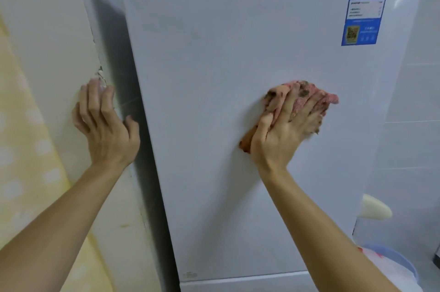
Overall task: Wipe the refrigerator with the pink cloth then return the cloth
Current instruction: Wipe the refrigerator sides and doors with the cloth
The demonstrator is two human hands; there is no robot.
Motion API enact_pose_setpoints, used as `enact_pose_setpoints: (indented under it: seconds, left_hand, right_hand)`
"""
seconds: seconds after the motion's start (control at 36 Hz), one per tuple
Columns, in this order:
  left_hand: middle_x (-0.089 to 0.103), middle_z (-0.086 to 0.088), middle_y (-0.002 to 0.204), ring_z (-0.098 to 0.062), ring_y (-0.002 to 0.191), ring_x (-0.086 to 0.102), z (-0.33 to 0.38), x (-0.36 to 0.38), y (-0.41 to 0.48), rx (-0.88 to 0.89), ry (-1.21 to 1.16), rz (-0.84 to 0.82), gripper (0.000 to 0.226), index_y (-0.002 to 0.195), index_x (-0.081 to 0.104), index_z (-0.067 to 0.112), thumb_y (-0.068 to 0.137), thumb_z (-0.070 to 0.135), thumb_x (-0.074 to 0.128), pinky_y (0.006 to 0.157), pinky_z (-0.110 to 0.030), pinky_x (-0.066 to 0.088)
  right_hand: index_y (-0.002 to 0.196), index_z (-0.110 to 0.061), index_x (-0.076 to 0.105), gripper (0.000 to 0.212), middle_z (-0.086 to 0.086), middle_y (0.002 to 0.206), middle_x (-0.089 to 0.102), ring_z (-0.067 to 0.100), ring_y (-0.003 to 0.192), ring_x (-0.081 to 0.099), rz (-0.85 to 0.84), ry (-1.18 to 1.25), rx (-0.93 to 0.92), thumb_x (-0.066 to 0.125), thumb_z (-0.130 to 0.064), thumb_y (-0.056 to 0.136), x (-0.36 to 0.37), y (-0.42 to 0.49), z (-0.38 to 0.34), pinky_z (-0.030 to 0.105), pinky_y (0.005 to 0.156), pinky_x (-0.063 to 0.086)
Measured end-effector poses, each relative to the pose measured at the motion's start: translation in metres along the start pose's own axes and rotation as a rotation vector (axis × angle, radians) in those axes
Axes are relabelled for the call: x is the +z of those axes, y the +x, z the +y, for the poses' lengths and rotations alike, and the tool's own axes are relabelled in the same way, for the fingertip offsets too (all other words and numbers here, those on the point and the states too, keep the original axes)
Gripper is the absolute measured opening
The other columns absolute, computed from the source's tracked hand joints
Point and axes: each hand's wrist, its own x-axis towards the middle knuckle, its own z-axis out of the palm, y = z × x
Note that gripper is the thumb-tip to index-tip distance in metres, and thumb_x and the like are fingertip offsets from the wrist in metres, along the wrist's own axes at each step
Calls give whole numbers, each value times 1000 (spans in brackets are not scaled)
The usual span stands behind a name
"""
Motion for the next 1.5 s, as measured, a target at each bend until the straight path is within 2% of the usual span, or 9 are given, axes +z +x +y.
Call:
enact_pose_setpoints:
  seconds: [0.22, 0.39, 0.53, 0.61, 0.72, 0.86, 1.19, 1.36, 1.5]
  left_hand:
    - [22, -24, 165, -42, 155, 17, 0, -1, -1, 27, -1, -34, 68, 155, 23, 2, 95, 21, 49, 123, -59, 15]
    - [28, -27, 161, -42, 152, 21, -7, -8, 6, 38, 19, -47, 74, 156, 22, -1, 91, 15, 52, 121, -58, 19]
    - [25, -27, 164, -41, 154, 20, -4, -13, 28, -15, -15, -39, 78, 158, 18, 1, 89, 10, 55, 124, -48, 10]
    - [24, -26, 165, -39, 155, 18, -6, -13, 36, -13, -26, -39, 77, 158, 18, 2, 90, 11, 54, 125, -37, 0]
    - [24, -25, 165, -41, 155, 19, -9, -9, 37, 0, -9, -49, 77, 157, 19, 0, 90, 12, 53, 124, -52, 11]
    - [26, -24, 163, -39, 154, 19, -9, -6, 37, 12, -7, -18, 77, 156, 22, -2, 87, 9, 56, 122, -56, 16]
    - [28, -25, 160, -41, 151, 22, -7, -4, 38, 8, -1, -1, 79, 156, 24, -5, 85, 10, 57, 121, -61, 19]
    - [26, -28, 163, -42, 152, 20, -6, -9, 56, 12, -7, -27, 76, 158, 20, -4, 92, 17, 51, 122, -56, 15]
    - [23, -24, 166, -40, 155, 18, -9, -12, 75, -12, -33, -22, 74, 159, 21, -1, 94, 19, 49, 125, -34, -1]
  right_hand:
    - [158, -7, 42, 55, 25, 166, 29, 48, 156, 21, -223, 12, -711, 49, -29, 108, 51, -70, -88, 56, 130, 18]
    - [155, -3, 47, 49, 22, 163, 39, 41, 157, 24, -249, -40, -922, 51, -20, 109, 50, -68, -72, 55, 129, 22]
    - [154, -3, 48, 49, 23, 162, 41, 45, 154, 30, -113, -92, -651, 52, -21, 109, 10, -17, -18, 54, 129, 22]
    - [163, -3, 28, 57, 26, 169, 23, 45, 158, 17, -93, -202, -379, 32, -30, 113, -24, 16, 43, 55, 131, 10]
    - [165, 0, 10, 71, 28, 172, 4, 43, 160, 0, -67, -154, 17, 31, -31, 104, -53, 38, 83, 44, 131, -10]
    - [166, -4, 10, 71, 30, 171, -3, 50, 157, -8, 44, -18, 210, 27, -32, 103, -32, 57, 31, 33, 122, -23]
    - [159, -5, 40, 57, 25, 167, 30, 42, 159, 16, -133, -38, -745, 47, -36, 111, 63, -3, -129, 52, 131, 15]
    - [155, -2, 46, 51, 24, 163, 39, 43, 155, 29, -157, -58, -909, 47, -30, 112, 55, 16, -104, 54, 130, 21]
    - [154, 3, 45, 51, 29, 162, 37, 50, 153, 29, -35, -52, -668, 52, -20, 109, 24, 66, -57, 55, 130, 18]
